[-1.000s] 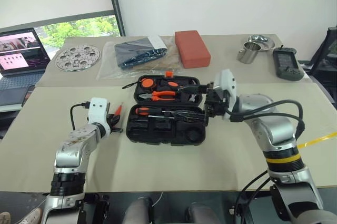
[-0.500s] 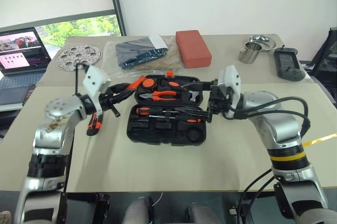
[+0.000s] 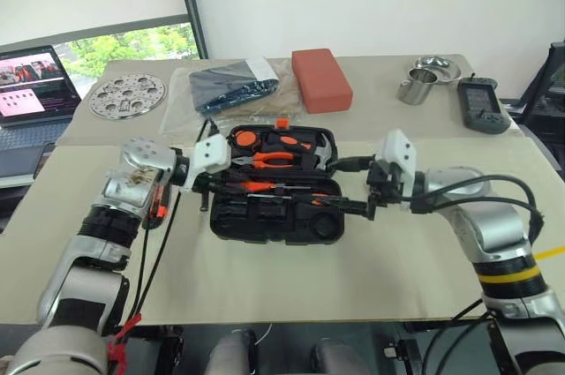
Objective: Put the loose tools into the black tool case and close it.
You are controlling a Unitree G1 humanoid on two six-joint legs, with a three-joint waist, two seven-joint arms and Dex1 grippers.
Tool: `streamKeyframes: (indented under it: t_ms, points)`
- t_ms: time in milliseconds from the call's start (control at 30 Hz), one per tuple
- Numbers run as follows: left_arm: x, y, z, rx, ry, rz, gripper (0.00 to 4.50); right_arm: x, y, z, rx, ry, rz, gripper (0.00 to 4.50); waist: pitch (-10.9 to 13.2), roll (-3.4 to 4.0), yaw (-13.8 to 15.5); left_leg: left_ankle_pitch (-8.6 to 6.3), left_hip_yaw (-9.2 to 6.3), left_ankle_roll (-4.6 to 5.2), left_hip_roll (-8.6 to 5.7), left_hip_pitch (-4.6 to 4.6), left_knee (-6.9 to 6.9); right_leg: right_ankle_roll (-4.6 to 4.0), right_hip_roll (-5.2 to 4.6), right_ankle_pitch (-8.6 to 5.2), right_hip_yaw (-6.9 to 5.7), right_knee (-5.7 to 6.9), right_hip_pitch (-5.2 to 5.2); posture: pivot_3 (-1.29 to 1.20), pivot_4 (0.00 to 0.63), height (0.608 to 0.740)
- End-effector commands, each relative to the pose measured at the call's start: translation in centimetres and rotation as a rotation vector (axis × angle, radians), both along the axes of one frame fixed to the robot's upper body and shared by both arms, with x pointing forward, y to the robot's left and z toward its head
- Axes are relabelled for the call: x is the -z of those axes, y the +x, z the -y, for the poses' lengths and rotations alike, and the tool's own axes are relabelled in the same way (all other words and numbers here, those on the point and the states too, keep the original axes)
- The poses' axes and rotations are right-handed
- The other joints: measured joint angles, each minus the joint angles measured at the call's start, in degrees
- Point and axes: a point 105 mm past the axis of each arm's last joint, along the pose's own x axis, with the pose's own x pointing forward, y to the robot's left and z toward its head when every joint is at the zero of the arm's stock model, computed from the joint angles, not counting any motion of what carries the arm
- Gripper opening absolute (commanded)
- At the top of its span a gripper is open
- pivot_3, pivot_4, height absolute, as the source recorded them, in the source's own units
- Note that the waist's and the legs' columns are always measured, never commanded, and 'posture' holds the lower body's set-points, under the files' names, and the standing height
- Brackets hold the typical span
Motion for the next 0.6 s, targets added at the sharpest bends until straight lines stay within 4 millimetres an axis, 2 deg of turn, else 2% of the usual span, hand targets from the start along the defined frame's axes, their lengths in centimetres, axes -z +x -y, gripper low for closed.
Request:
streamKeyframes:
  t_ms: [33,200,600]
  points:
    - [-0.9,0.4,0.1,0.037,0.030,0.045,0.47,-1.4,-0.5,0.1,-0.004,0.011,0.050,4.50,0.00,0.00,0.02,0.00,0.00,0.00,0.00,-0.01,0.00,0.00,0.01,0.00,0.01,0.03,-0.02,0.00,0.150,0.740]
    - [0.1,0.5,0.0,0.043,0.071,0.030,0.47,-1.5,-0.5,0.2,0.008,0.010,0.055,4.50,0.00,0.00,0.20,-0.01,-0.02,0.02,-0.01,0.00,0.05,0.00,0.00,0.00,0.01,0.06,0.01,0.00,0.150,0.740]
    - [1.1,1.1,-0.3,0.007,0.119,0.028,0.47,-1.5,-0.7,0.0,0.008,0.017,0.063,4.50,-0.01,0.02,0.20,-0.05,-0.05,0.09,0.02,-0.02,0.30,0.00,0.03,0.00,-0.01,0.18,0.03,0.00,0.150,0.740]
